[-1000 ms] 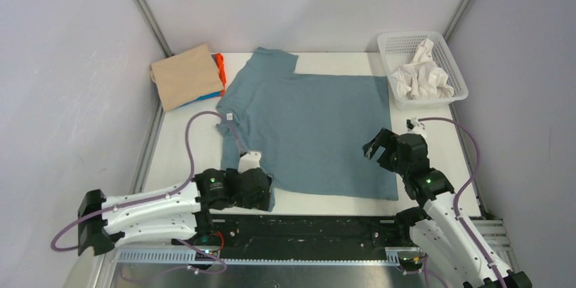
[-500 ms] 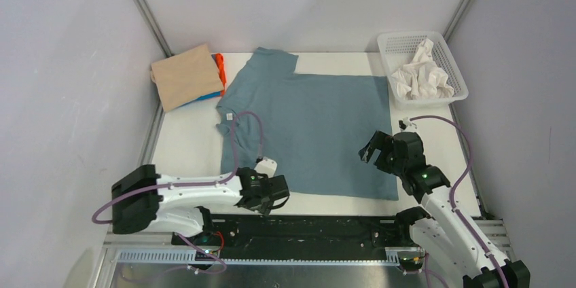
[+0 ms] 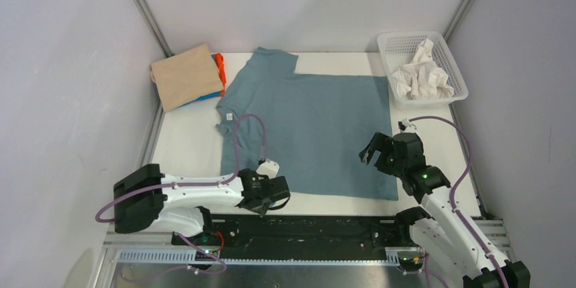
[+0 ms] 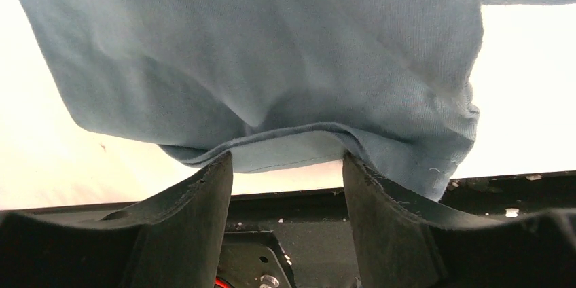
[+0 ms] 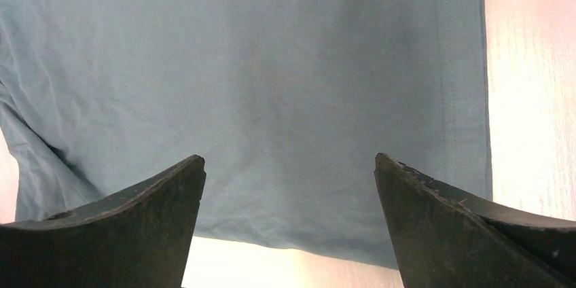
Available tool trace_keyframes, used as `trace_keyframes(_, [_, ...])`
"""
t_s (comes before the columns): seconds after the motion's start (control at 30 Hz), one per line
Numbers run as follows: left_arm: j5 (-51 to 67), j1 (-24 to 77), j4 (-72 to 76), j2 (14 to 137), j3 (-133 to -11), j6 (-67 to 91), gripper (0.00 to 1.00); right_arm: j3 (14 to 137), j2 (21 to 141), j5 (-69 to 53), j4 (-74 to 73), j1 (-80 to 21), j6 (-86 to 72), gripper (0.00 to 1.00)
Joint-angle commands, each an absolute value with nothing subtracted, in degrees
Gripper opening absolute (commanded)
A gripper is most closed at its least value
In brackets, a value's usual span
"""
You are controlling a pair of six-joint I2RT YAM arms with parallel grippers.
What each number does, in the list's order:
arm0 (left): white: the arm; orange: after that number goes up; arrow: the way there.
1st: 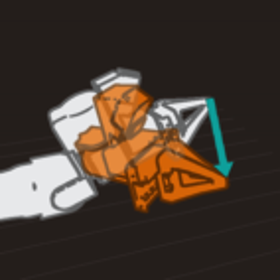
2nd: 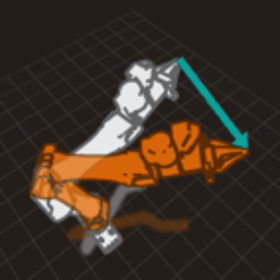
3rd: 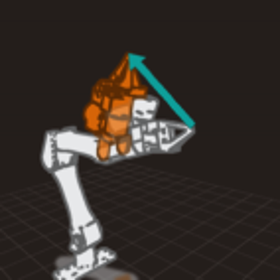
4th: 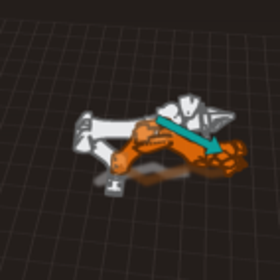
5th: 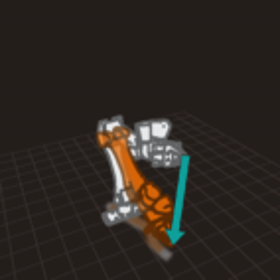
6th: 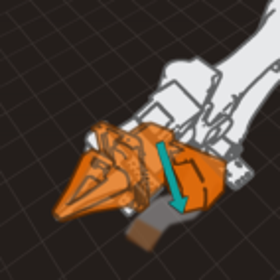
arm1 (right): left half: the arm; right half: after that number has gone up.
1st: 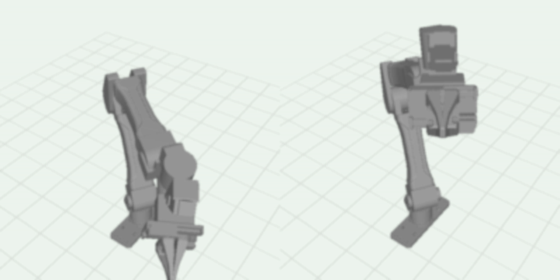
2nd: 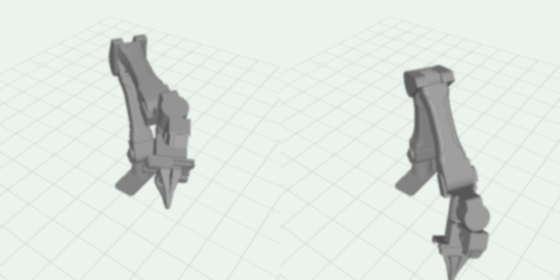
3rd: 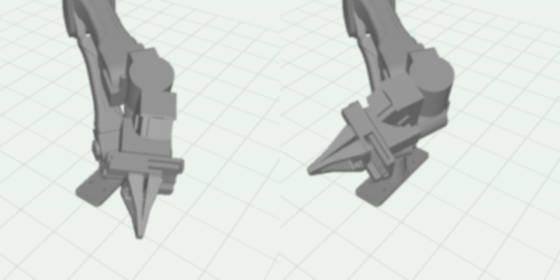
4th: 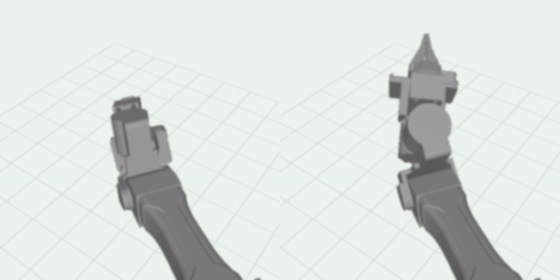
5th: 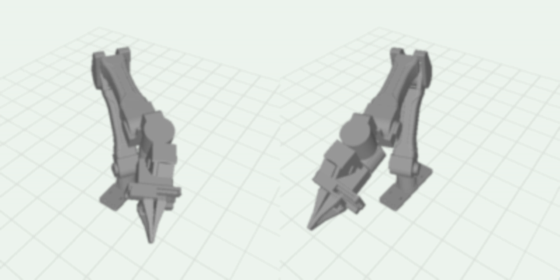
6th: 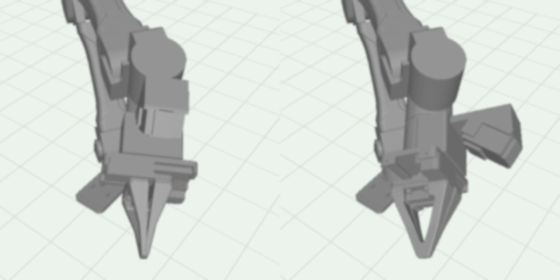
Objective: Fold and stack the t-shirts
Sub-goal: Grab the side of the flattened tshirt closest away from the robot with both arms
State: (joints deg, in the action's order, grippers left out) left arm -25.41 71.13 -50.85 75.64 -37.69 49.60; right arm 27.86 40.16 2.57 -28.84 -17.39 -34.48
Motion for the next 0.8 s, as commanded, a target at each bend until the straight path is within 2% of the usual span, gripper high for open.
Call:
trace_keyframes(0.0, [-23.29, 71.37, -47.04, 75.86, -36.2, 51.18, 0.66, 28.21, 39.44, 3.46, -30.26, -17.18, -34.62, 0.99])
trace_keyframes(0.07, [-23.25, 71.3, -46.18, 76.52, -35.95, 50.99, 0.66, 28.21, 39.15, 3.63, -30.89, -17.17, -34.71, 0.99])
trace_keyframes(0.3, [-22.95, 70.4, -43.09, 77.0, -34.19, 51.08, 0.47, 28.21, 37.35, 3.73, -32.77, -17.22, -35.09, 0.98])
trace_keyframes(0.57, [-18.12, 63.61, -36.8, 72.89, -30.7, 47.71, 0.44, 28.21, 37.21, 3.52, -34.71, -17.31, -35.77, 0.97])
trace_keyframes(0.77, [-14.52, 61.79, -32.32, 73.27, -28.95, 46.27, 0.31, 28.21, 37.73, 4.19, -34.79, -17.4, -35.94, 0.96])
